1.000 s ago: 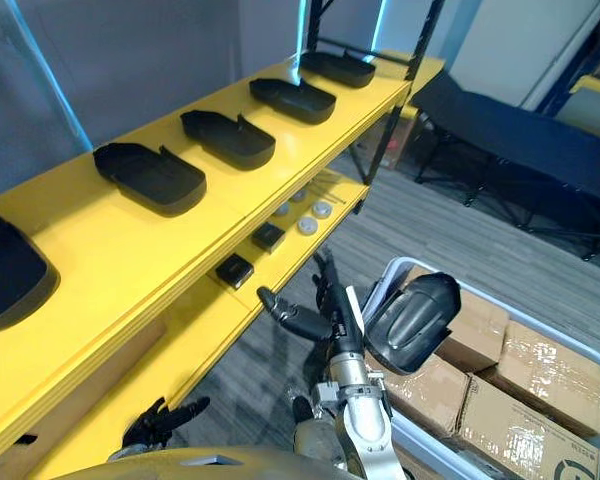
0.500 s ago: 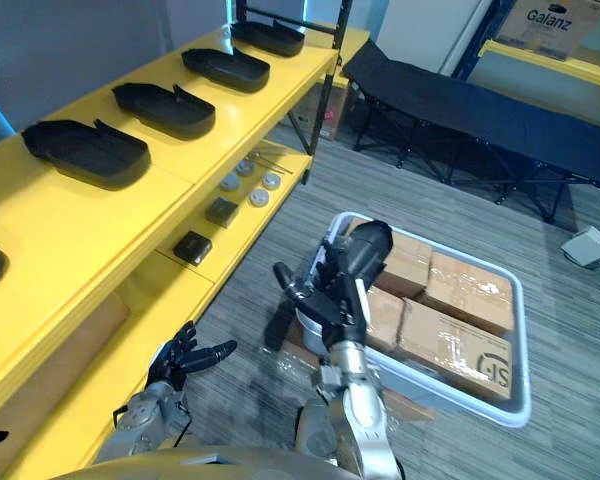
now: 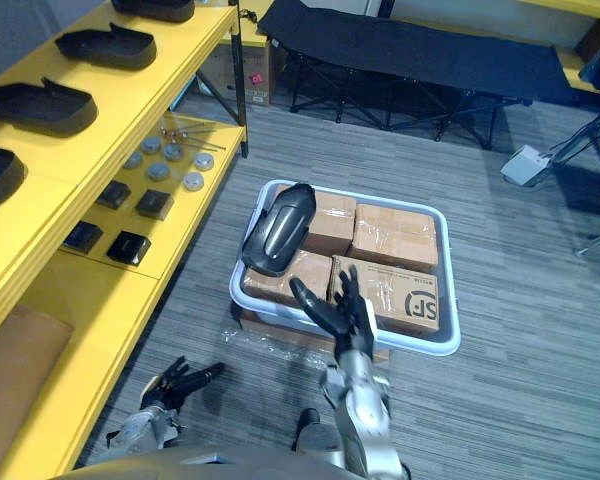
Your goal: Walk over and take three plastic housings, then place them on the shelf
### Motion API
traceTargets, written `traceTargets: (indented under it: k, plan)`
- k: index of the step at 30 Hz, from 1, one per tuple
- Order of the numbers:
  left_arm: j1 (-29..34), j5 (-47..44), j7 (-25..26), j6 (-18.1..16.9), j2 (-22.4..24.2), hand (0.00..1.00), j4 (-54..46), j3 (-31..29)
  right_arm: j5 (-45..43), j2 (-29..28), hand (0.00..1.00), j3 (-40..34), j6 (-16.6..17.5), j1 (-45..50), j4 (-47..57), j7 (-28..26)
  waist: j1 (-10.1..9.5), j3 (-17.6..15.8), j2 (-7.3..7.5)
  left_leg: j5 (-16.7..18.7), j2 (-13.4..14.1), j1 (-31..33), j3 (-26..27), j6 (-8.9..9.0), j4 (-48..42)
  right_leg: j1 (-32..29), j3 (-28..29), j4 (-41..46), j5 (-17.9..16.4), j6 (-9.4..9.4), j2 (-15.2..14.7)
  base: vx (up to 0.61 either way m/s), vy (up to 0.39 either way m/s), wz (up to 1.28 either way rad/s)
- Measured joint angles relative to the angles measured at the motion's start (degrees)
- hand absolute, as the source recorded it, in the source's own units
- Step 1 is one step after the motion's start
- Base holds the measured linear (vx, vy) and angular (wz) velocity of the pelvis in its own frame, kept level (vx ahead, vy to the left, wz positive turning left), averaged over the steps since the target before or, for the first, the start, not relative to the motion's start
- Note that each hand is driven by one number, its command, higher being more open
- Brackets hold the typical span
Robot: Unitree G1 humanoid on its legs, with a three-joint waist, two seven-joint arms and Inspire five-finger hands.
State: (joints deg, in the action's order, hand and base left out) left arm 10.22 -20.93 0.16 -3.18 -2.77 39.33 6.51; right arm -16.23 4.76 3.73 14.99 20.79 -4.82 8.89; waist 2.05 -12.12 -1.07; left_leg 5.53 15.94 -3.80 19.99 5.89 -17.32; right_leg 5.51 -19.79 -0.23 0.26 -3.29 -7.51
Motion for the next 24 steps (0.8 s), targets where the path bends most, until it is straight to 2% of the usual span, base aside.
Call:
traceTargets:
  k: [2,3,5,6,7,9,10,14,16,18,19,21,24]
  plan:
    - [1.8,-3.6,-0.9,-1.6,0.5,1.00,-4.5,2.4,0.0,0.5,1.00,-5.0,0.0,-1.6,0.0,0.3,0.04,-0.1,-0.35,0.5,-6.3,-0.5,-2.4,-0.24,5.9,-1.2,3.6,0.0,1.0,-0.22,-0.8,-0.04,0.044,-0.87]
    - [2.3,-4.5,-1.1,-1.7,0.7,1.00,-5.6,2.7,0.0,0.9,1.00,-5.5,0.1,-1.9,0.1,0.4,0.10,-0.1,-0.81,-0.3,-7.2,-0.5,-3.1,-0.92,7.1,-1.4,4.4,0.0,1.2,-0.35,-0.4,-0.04,0.071,-0.71]
    - [2.8,-6.1,-1.3,-1.7,0.6,1.00,-9.8,3.3,0.3,1.9,1.00,-6.0,-0.3,-2.2,0.1,2.0,1.19,0.2,-1.46,1.4,-7.9,-0.8,-3.8,-0.62,9.4,-1.8,4.6,-1.2,2.1,-1.44,0.1,-0.03,0.088,-0.17]
    - [2.6,-5.9,-1.4,-1.8,0.6,1.00,-10.9,3.3,0.5,2.1,1.00,-6.0,-0.8,-2.5,0.0,2.9,1.18,0.1,-1.35,1.7,-8.1,-0.5,-4.1,-0.42,10.1,-2.2,4.6,-1.8,2.7,-1.67,0.0,-0.04,0.098,0.04]
    - [2.4,-5.4,-1.4,-1.9,0.2,1.00,-12.6,3.4,2.4,1.6,1.00,-6.0,-2.1,-3.9,-1.1,4.4,0.95,-0.7,-0.51,1.4,-8.9,-0.2,-4.0,-0.77,10.6,-2.5,4.8,-2.7,4.0,-2.06,-0.4,-0.07,0.093,-0.05]
    - [2.2,-5.0,-0.5,-1.9,-0.8,1.00,-14.1,4.5,3.2,1.6,1.00,-5.4,-4.6,-6.7,-4.4,6.7,0.25,-0.9,-0.18,1.4,-10.0,0.2,-3.7,-1.06,10.5,-2.8,5.2,-3.4,4.9,-2.77,-1.5,-0.07,0.104,-0.05]
    - [2.8,-2.9,1.3,-1.9,-1.0,1.00,-16.8,4.6,4.5,1.6,1.00,-5.4,-6.2,-9.7,-7.8,8.0,-0.40,-1.2,-0.34,1.5,-11.0,0.5,-3.7,-1.69,10.4,-3.0,5.4,-3.6,5.3,-3.29,-2.4,-0.05,0.106,0.02]
    - [2.3,-0.2,5.7,-2.7,-2.1,1.00,-23.8,4.1,4.6,2.0,1.00,-6.0,-7.9,-17.4,-13.0,11.1,-2.24,-3.2,-0.79,2.1,-12.4,5.0,-5.0,-3.09,7.3,-5.1,4.8,-4.2,6.9,-3.73,-3.7,-0.07,0.070,0.17]
    - [-0.1,0.0,7.3,-3.3,-2.7,1.00,-25.9,3.3,4.5,2.7,1.00,-7.8,-9.8,-25.5,-16.5,13.5,-3.65,-6.2,-0.05,2.5,-12.7,7.8,-6.8,-3.77,4.4,-5.6,3.8,-4.2,7.6,-3.90,-4.1,-0.13,0.036,0.33]
    - [-2.1,1.3,7.4,-3.4,-3.0,1.00,-26.5,2.6,4.4,4.6,1.00,-8.9,-11.1,-32.2,-19.6,14.9,-4.33,-7.7,0.89,2.8,-12.9,10.1,-8.4,-4.13,2.6,-6.3,2.4,-4.2,8.1,-3.85,-4.3,-0.13,0.015,0.32]
    - [-3.0,1.3,7.4,-3.4,-3.0,1.00,-26.5,2.6,4.4,6.2,1.00,-9.3,-12.2,-36.5,-21.6,15.7,-5.39,-8.5,1.50,2.9,-12.9,11.7,-8.7,-4.33,1.5,-7.2,2.3,-4.2,8.6,-3.73,-4.4,-0.12,0.020,0.26]
    - [-3.6,1.3,7.2,-3.4,-3.1,1.00,-26.5,2.6,4.2,9.8,1.00,-9.9,-13.6,-43.8,-24.7,16.9,-6.59,-11.0,2.01,3.1,-13.2,13.5,-9.8,-4.69,-0.3,-7.4,1.3,-4.2,9.1,-3.82,-4.6,-0.12,0.034,0.24]
    - [-2.9,1.2,6.8,-3.2,-3.1,1.00,-26.3,2.8,4.1,13.8,1.00,-10.0,-15.1,-50.7,-28.4,17.1,-8.03,-12.5,2.01,3.3,-13.5,15.5,-11.0,-4.96,-1.7,-8.2,0.3,-4.2,9.4,-3.94,-4.9,-0.10,0.029,0.23]
